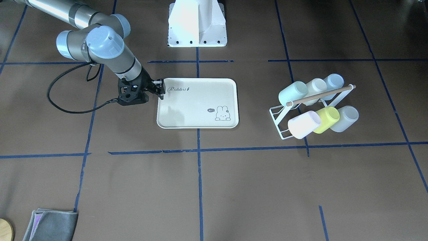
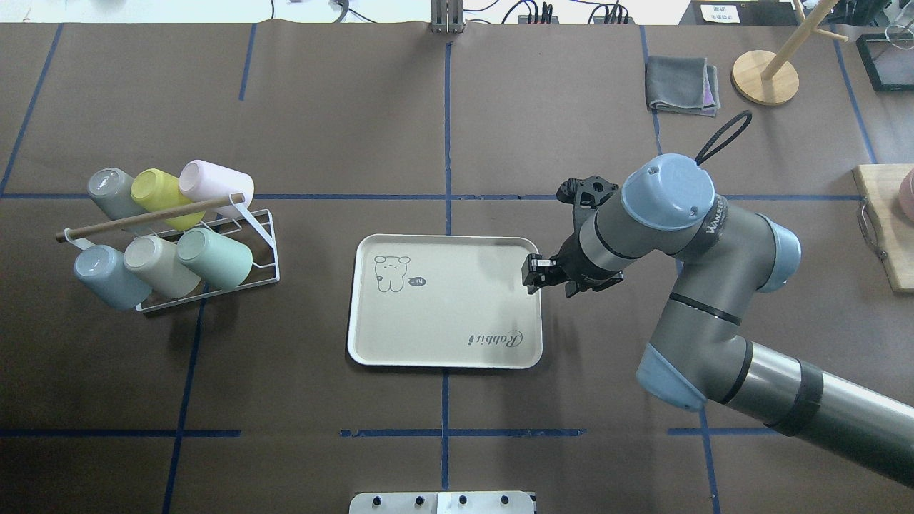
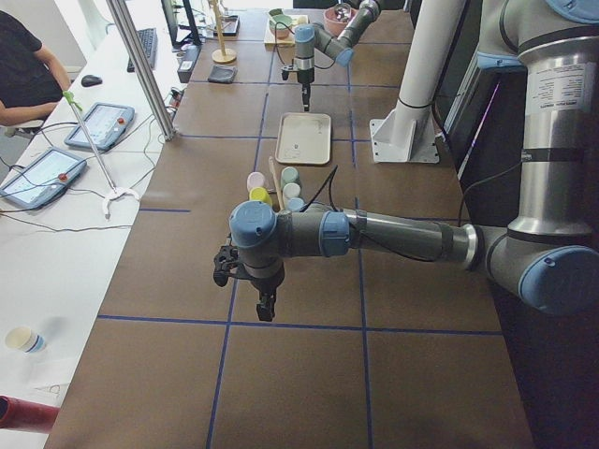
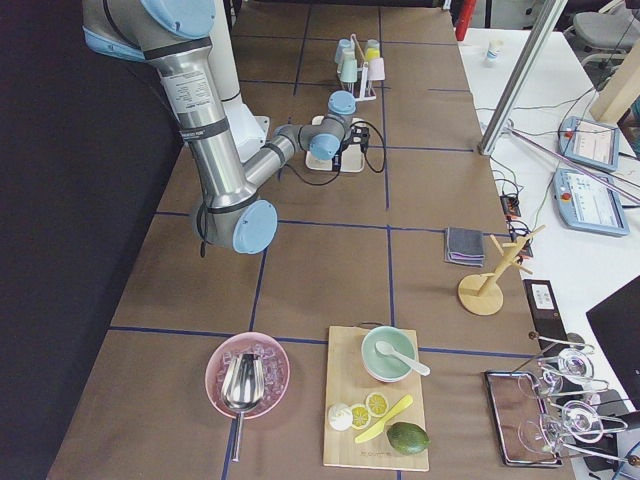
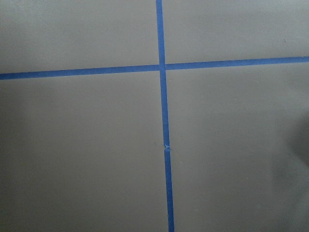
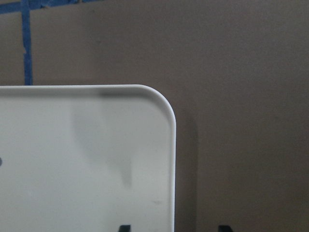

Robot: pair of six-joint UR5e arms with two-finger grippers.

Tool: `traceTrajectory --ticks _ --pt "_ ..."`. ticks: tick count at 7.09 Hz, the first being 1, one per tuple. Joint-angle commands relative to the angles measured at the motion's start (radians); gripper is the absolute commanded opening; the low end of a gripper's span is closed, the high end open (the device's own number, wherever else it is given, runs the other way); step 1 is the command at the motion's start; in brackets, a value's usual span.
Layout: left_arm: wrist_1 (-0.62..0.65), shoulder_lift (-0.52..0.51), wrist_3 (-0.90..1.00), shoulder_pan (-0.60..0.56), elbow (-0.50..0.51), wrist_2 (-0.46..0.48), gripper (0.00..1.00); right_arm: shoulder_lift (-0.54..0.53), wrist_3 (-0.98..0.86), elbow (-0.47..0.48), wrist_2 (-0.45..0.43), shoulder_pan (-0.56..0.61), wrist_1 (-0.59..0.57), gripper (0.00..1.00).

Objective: Pick up and place green cup on tray

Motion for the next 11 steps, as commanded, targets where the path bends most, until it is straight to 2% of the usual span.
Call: traceTrajectory --ticks 1,2,4,5,6,7,8,9,11 --pt "-0.132 0.001 -0.007 0.030 -0.011 -0.072 1.00 -0.101 -0.002 0.146 0.039 0.112 -0.087 1.00" --pt "-0.142 -0.002 -0.005 0.033 -0.019 -0.156 1.00 -0.143 -0.029 0.175 0.082 0.185 -0.108 1.00" --pt "-0.171 -0.022 0.000 0.183 -0.136 -0.149 1.00 -0.262 -0.222 0.194 0.108 0.264 -0.106 1.00" --pt "-0.170 -0.065 -0.004 0.223 -0.194 -0.113 1.00 -0.327 -0.314 0.215 0.108 0.302 -0.106 1.00" --pt "-0.170 -0.100 -0.002 0.268 -0.250 -0.008 0.99 -0.368 -0.389 0.220 0.119 0.338 -0.103 1.00" --pt "-0.153 -0.152 -0.002 0.342 -0.264 0.015 0.99 -0.395 -0.424 0.219 0.137 0.367 -0.103 1.00" --pt "-0.152 -0.223 -0.010 0.390 -0.270 0.063 0.99 -0.412 -0.453 0.220 0.145 0.394 -0.103 1.00" --pt "-0.147 -0.254 -0.026 0.430 -0.307 0.163 1.00 -0.418 -0.456 0.222 0.146 0.410 -0.103 1.00" --pt "-0.106 -0.320 -0.023 0.562 -0.345 0.264 1.00 -0.419 -0.456 0.220 0.146 0.422 -0.103 1.00"
